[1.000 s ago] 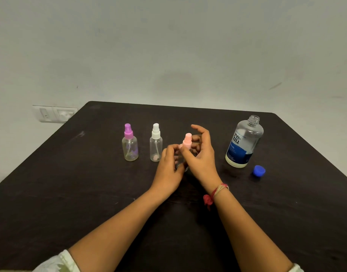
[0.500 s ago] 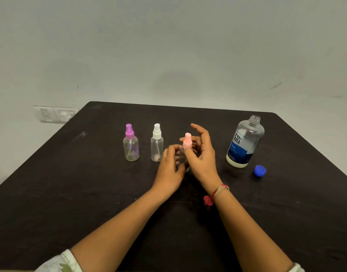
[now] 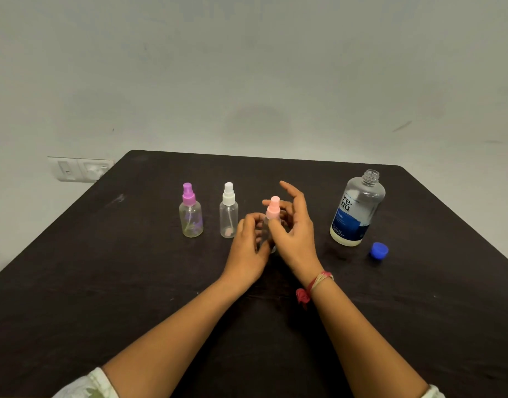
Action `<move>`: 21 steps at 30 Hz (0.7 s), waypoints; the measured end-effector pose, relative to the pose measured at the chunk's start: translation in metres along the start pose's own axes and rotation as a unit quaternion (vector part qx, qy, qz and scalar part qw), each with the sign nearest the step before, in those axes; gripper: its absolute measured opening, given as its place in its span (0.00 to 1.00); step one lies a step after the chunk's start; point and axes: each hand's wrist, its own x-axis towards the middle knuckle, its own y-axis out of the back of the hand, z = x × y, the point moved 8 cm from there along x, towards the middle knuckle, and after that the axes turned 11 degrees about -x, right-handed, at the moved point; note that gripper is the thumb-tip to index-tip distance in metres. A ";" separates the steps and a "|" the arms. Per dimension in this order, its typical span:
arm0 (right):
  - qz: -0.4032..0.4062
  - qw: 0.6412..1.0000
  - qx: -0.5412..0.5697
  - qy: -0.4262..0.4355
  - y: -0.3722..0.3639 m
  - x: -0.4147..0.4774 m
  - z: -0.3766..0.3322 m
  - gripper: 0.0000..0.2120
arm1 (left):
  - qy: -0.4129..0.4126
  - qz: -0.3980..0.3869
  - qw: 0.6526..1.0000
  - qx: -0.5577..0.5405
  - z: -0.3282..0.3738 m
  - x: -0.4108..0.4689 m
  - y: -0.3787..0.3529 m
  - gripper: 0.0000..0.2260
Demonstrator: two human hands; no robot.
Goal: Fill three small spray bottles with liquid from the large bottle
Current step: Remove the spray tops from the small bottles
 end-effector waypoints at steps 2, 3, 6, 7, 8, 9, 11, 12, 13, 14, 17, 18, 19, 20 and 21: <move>0.007 1.000 -0.012 0.005 0.000 -0.001 -0.002 0.28 | -0.005 0.003 1.000 0.022 0.000 0.001 0.001 0.16; 0.019 1.000 -0.023 0.008 0.001 0.000 -0.002 0.28 | -0.007 0.004 0.999 0.032 -0.001 0.001 0.001 0.16; 0.037 0.999 -0.012 -0.006 0.005 0.001 -0.001 0.27 | -0.002 -0.001 1.000 0.026 -0.002 0.002 0.000 0.17; 0.032 0.999 -0.001 -0.012 0.005 0.002 0.000 0.26 | 0.000 -0.002 1.000 0.017 -0.002 0.001 -0.001 0.17; 0.025 1.000 0.002 -0.012 0.005 0.002 0.000 0.26 | 0.001 -0.001 1.000 0.009 -0.002 0.001 0.000 0.17; 0.015 1.000 0.002 -0.006 0.004 0.001 -0.001 0.25 | 0.001 -0.001 1.000 0.003 -0.002 0.001 0.000 0.17; -0.005 1.000 -0.002 0.008 0.001 -0.001 -0.004 0.23 | -0.004 -0.001 1.000 -0.002 -0.001 0.001 0.000 0.17; -0.012 1.000 -0.010 0.016 -0.001 -0.002 -0.006 0.24 | -0.008 0.001 1.000 0.002 -0.001 0.001 0.001 0.16; -0.011 0.999 -0.023 0.026 -0.003 -0.003 -0.008 0.24 | -0.012 0.003 1.000 0.011 -0.002 0.001 0.001 0.15; -0.002 0.998 -0.042 0.036 -0.002 -0.003 -0.009 0.25 | -0.016 0.005 1.000 0.025 -0.002 0.001 0.002 0.14; 0.042 0.997 -0.061 0.023 0.003 -0.002 -0.005 0.24 | -0.015 0.003 0.999 0.037 -0.004 0.002 0.001 0.16; 0.050 0.997 -0.054 0.012 0.005 -0.001 -0.002 0.23 | -0.010 -0.001 0.999 0.030 -0.005 0.002 0.000 0.16; 0.050 0.998 -0.048 0.006 0.005 -0.001 -0.001 0.22 | -0.007 -0.004 1.000 0.023 -0.005 0.002 -0.001 0.17; 0.044 0.998 -0.043 0.006 0.005 -0.001 -0.002 0.22 | -0.005 -0.005 1.000 0.016 -0.005 0.002 -0.001 0.17; 0.032 0.999 -0.037 0.012 0.003 -0.001 -0.003 0.22 | -0.005 -0.004 1.000 0.010 -0.005 0.003 -0.001 0.17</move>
